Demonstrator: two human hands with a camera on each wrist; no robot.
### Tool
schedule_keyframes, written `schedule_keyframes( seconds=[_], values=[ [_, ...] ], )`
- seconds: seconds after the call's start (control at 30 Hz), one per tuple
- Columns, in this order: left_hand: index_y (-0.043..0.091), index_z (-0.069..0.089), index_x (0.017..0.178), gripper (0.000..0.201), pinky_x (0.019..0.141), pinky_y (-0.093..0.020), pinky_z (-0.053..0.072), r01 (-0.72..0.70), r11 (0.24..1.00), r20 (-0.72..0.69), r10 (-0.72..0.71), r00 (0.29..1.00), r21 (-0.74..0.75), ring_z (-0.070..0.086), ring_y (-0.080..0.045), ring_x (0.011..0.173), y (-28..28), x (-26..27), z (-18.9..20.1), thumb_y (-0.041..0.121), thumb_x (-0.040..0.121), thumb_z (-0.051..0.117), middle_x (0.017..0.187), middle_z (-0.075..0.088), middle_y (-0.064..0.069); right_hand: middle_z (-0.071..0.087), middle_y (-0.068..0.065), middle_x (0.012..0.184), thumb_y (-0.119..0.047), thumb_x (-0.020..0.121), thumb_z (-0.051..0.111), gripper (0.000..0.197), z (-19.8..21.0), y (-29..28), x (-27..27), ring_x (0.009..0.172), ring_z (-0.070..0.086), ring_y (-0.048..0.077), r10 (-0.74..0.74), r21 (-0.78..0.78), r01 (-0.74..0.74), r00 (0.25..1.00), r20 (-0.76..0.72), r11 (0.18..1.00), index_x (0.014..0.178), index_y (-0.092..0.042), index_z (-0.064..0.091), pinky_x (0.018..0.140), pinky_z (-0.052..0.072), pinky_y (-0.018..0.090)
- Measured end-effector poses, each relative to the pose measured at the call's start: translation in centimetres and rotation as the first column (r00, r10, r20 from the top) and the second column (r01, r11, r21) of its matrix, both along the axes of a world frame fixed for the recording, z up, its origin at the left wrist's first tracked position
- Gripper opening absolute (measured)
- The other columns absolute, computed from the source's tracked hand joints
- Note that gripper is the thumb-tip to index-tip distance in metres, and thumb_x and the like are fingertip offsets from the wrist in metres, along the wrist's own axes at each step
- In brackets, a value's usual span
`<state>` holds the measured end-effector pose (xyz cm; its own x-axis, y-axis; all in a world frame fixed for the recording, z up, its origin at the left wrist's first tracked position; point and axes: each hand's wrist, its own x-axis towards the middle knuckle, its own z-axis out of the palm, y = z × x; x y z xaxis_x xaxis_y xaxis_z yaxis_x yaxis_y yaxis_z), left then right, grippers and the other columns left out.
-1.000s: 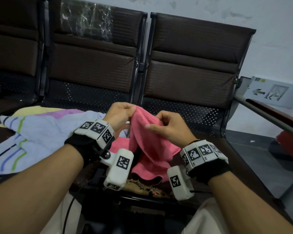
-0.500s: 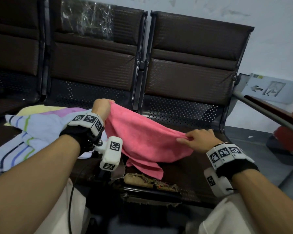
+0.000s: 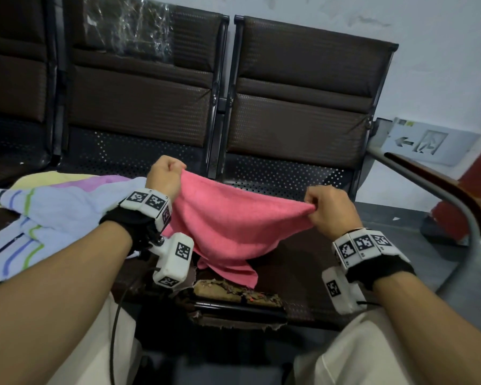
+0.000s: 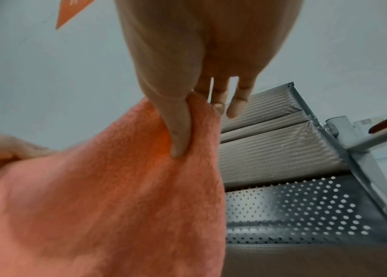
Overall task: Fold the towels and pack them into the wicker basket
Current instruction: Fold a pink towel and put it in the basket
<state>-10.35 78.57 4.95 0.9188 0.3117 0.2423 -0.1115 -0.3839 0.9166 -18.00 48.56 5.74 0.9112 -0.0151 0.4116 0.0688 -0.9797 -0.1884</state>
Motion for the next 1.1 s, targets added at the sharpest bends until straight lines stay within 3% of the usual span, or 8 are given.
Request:
schedule_keyframes(
  seconds=[0.23, 0.5, 0.63, 0.7, 0.8, 0.9, 1.0, 1.1],
  values=[
    [0.005, 0.066, 0.101, 0.019, 0.091, -0.033, 0.042, -0.153, 0.988, 0.067, 0.153, 0.986, 0.003, 0.058, -0.031, 0.106, 2.2, 0.5, -0.3, 0.013, 0.094, 0.050, 0.110, 0.066, -0.015, 0.061, -0.013, 0.077, -0.067, 0.073, 0.062, 0.037, -1.0, -1.6, -0.2, 0.079, 0.056, 0.009, 0.032, -0.130, -0.096, 0.905, -0.423, 0.987, 0.078, -0.032, 0.070, 0.078, 0.046, 0.029],
    [0.006, 0.065, 0.102, 0.019, 0.090, -0.033, 0.043, -0.165, 0.986, 0.054, 0.165, 0.985, -0.002, 0.059, -0.030, 0.105, 1.5, 0.7, -0.6, 0.014, 0.094, 0.049, 0.109, 0.066, -0.014, 0.061, -0.015, 0.074, -0.038, 0.084, 0.068, 0.012, -1.3, -1.0, -0.1, 0.074, 0.056, 0.001, 0.186, 0.076, -0.170, 0.893, -0.410, 0.982, 0.076, -0.031, 0.070, 0.065, 0.037, 0.015],
    [0.006, 0.064, 0.102, 0.018, 0.090, -0.033, 0.042, -0.185, 0.983, 0.058, 0.185, 0.981, -0.006, 0.058, -0.029, 0.106, 1.3, 0.7, -0.8, 0.014, 0.094, 0.049, 0.111, 0.065, -0.013, 0.062, -0.001, 0.087, -0.023, 0.085, 0.069, 0.008, -1.0, -0.6, 0.5, 0.078, 0.056, 0.011, 0.261, 0.250, -0.237, 0.963, -0.068, 0.939, 0.078, -0.020, 0.068, 0.069, 0.041, 0.017],
    [0.005, 0.064, 0.102, 0.019, 0.091, -0.034, 0.041, -0.204, 0.979, 0.054, 0.204, 0.977, 0.000, 0.057, -0.031, 0.107, 1.4, 0.8, -0.9, 0.013, 0.094, 0.049, 0.112, 0.065, -0.015, 0.066, 0.003, 0.096, -0.015, 0.088, 0.065, 0.011, -0.5, -0.5, 0.7, 0.079, 0.059, 0.012, 0.266, 0.506, -0.274, 0.960, 0.092, 0.817, 0.078, -0.019, 0.067, 0.072, 0.045, 0.025],
    [0.003, 0.063, 0.103, 0.020, 0.089, -0.034, 0.040, -0.236, 0.972, 0.037, 0.237, 0.971, -0.019, 0.056, -0.032, 0.107, 1.7, 0.8, -1.0, 0.011, 0.095, 0.047, 0.112, 0.064, -0.016, 0.068, 0.002, 0.094, -0.007, 0.090, 0.057, 0.029, 0.4, 0.0, 0.2, 0.062, 0.053, 0.008, 0.362, 0.887, -0.309, 0.915, 0.178, 0.343, 0.067, -0.022, 0.066, 0.057, 0.041, 0.024],
    [0.005, 0.063, 0.103, 0.022, 0.093, -0.035, 0.038, -0.272, 0.962, 0.004, 0.272, 0.962, -0.015, 0.054, -0.033, 0.110, 1.8, 0.9, -1.0, 0.008, 0.094, 0.044, 0.115, 0.063, -0.016, 0.051, 0.004, 0.071, -0.015, 0.084, 0.057, 0.017, 0.9, -0.2, -0.2, 0.057, 0.040, 0.011, 0.462, 0.956, -0.283, 0.859, 0.218, 0.074, 0.069, -0.019, 0.063, 0.053, 0.033, 0.021],
    [0.006, 0.063, 0.102, 0.024, 0.095, -0.034, 0.036, -0.291, 0.957, -0.009, 0.291, 0.957, -0.007, 0.053, -0.033, 0.113, 1.7, 0.9, -0.8, 0.005, 0.093, 0.041, 0.117, 0.062, -0.016, 0.039, -0.002, 0.058, -0.016, 0.082, 0.056, 0.013, 0.9, -0.3, -0.3, 0.048, 0.034, 0.007, 0.510, 0.960, -0.253, 0.846, 0.158, 0.122, 0.070, -0.014, 0.055, 0.045, 0.026, 0.018],
    [0.003, 0.062, 0.106, 0.025, 0.094, -0.032, 0.036, -0.314, 0.949, -0.017, 0.313, 0.950, -0.021, 0.053, -0.031, 0.112, 1.7, 0.8, -0.7, 0.004, 0.094, 0.040, 0.117, 0.062, -0.016, 0.047, 0.001, 0.059, -0.008, 0.087, 0.058, 0.017, 0.4, -0.4, -0.4, 0.051, 0.044, 0.007, 0.517, 0.767, -0.306, 0.855, -0.040, 0.565, 0.070, -0.012, 0.054, 0.048, 0.035, 0.020]
  ],
)
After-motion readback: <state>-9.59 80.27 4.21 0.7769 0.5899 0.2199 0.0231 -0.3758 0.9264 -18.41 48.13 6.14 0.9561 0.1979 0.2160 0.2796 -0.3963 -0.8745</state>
